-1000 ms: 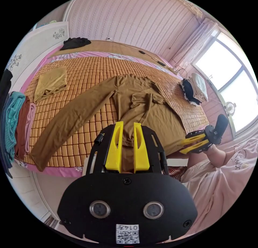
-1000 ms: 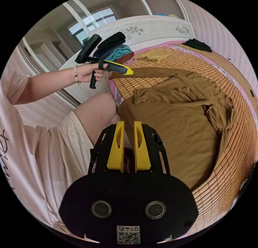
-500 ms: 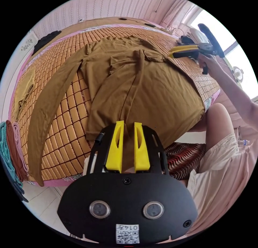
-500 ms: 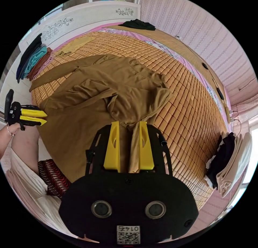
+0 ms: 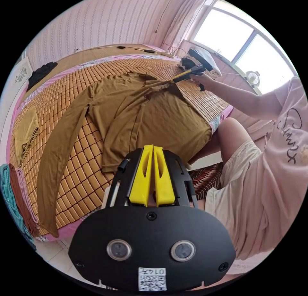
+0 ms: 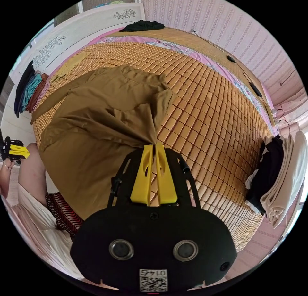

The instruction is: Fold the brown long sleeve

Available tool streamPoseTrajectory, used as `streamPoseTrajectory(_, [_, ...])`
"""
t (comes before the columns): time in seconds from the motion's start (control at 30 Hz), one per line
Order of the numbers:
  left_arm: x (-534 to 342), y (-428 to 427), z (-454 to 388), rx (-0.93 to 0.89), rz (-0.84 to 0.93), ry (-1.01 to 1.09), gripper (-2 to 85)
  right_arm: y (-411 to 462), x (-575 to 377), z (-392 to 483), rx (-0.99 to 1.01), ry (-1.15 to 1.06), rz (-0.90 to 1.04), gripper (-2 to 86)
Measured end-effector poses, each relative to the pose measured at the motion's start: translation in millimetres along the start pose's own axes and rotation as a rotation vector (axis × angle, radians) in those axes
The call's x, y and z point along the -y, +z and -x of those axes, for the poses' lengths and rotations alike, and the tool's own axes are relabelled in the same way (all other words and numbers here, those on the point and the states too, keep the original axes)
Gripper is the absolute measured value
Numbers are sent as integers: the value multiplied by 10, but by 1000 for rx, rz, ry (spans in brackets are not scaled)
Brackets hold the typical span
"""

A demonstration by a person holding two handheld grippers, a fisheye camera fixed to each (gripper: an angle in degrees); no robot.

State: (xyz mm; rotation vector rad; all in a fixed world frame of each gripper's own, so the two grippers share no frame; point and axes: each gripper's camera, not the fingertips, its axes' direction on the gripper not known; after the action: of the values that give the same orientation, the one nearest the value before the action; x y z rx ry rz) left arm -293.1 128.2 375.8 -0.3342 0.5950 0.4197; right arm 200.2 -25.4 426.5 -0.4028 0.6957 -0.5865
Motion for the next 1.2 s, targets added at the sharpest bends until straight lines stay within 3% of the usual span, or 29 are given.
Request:
streamPoseTrajectory(0.33, [246,594,173,223,176,-137,70,-148,-23,24,8,48,-6,-5])
streamPoseTrajectory(0.43, [328,588,170,171,186,-112,10,-218,9,43,-12,23,-1,-5])
streamPoseTrajectory(0.7, [413,359,278,72,150,-148,9,-380,34,-44,27,26,-18,-5])
streamPoseTrajectory(0.97, [601,463,264,108,206,-114,77,-406,12,51,-12,-4,-8,-5])
streamPoseTrajectory(1.2, [755,384,305,157,200,-100,1,-450,-16,24,-22,-30,0,-5])
